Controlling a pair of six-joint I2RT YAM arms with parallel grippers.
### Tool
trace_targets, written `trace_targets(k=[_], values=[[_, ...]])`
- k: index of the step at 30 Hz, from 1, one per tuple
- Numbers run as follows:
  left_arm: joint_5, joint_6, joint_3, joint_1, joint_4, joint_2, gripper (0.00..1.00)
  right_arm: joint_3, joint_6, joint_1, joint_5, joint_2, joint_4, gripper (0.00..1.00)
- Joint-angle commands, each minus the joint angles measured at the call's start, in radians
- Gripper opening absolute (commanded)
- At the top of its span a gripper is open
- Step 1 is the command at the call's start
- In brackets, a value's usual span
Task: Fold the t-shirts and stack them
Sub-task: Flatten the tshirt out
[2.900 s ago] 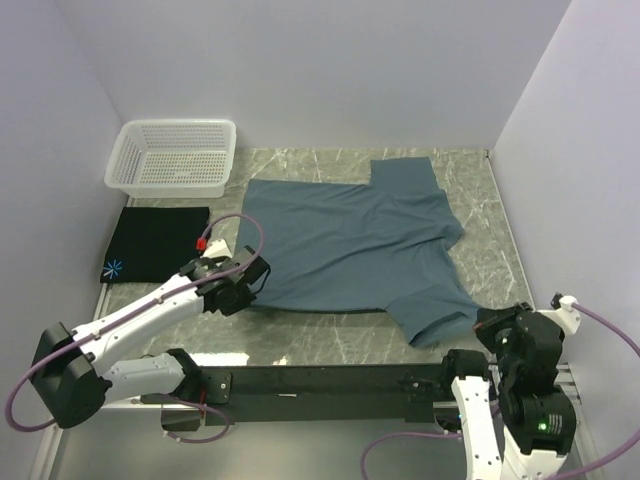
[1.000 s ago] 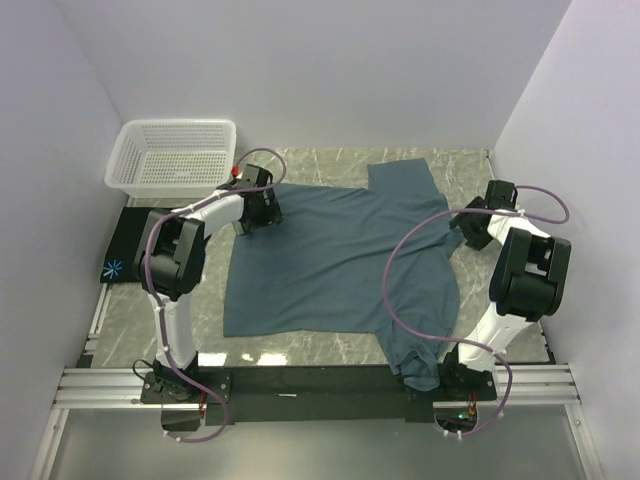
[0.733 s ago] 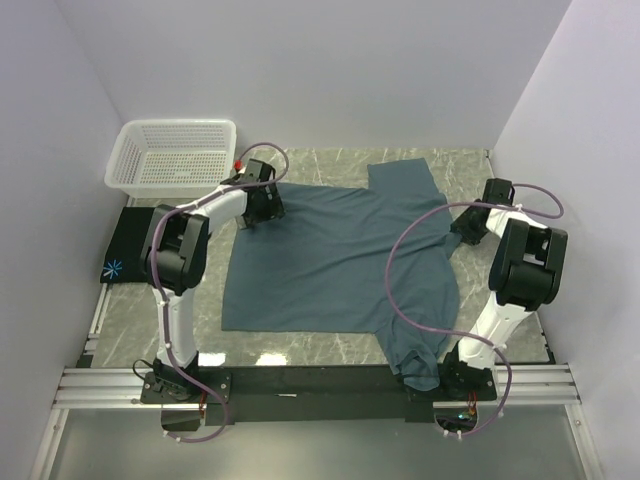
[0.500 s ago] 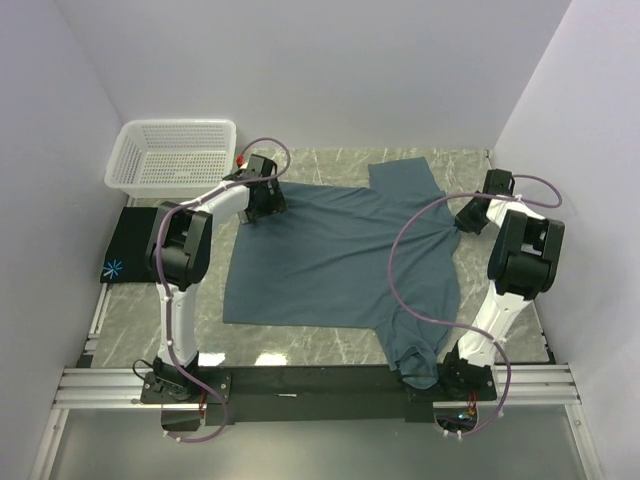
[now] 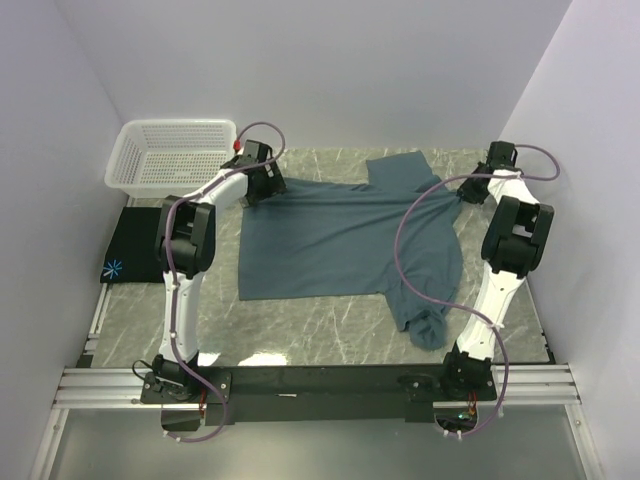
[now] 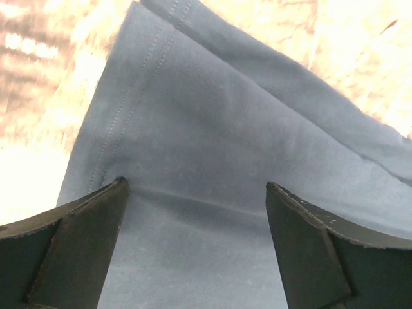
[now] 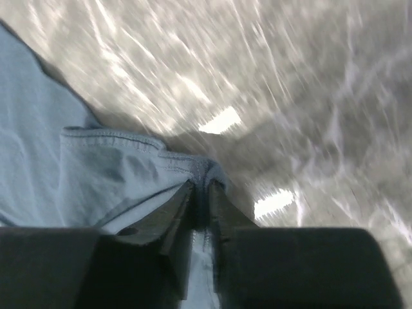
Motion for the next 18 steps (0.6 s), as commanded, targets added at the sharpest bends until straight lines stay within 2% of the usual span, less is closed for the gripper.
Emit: trace_targets(k=[1,4,6,7,10,15,18], values=[[0.036,0.024,0.037,0.027,-0.012,0.05,0.96,0.105,-0.038,-0.002,0.023,0.013,-0.043,0.3],[0.04,0.039,0.029,0.025,0.0,-0.002,0.99,0.099,-0.054,0.012,0.038,-0.044,-0.049,0.5],[0.045,0.042,0.014,0.025,0.011,-0.068,0.99,0.076,-0.055,0.03,0.062,-0.111,-0.063,0.57],[0.047,0.044,-0.001,0.024,0.014,-0.094,0.99,0.066,-0.058,0.036,0.085,-0.136,-0.069,0.65],[0.045,0.036,-0.033,0.013,-0.006,-0.201,0.99,0.01,-0.063,0.074,0.118,-0.245,-0.084,0.77],[0.004,-0.027,-0.138,-0.05,-0.086,-0.418,1.0,-0.124,-0.055,0.173,0.236,-0.447,-0.133,0.85],[-0.077,-0.092,-0.288,-0.105,-0.136,-0.576,0.99,-0.228,-0.022,0.252,0.283,-0.553,-0.155,0.87]])
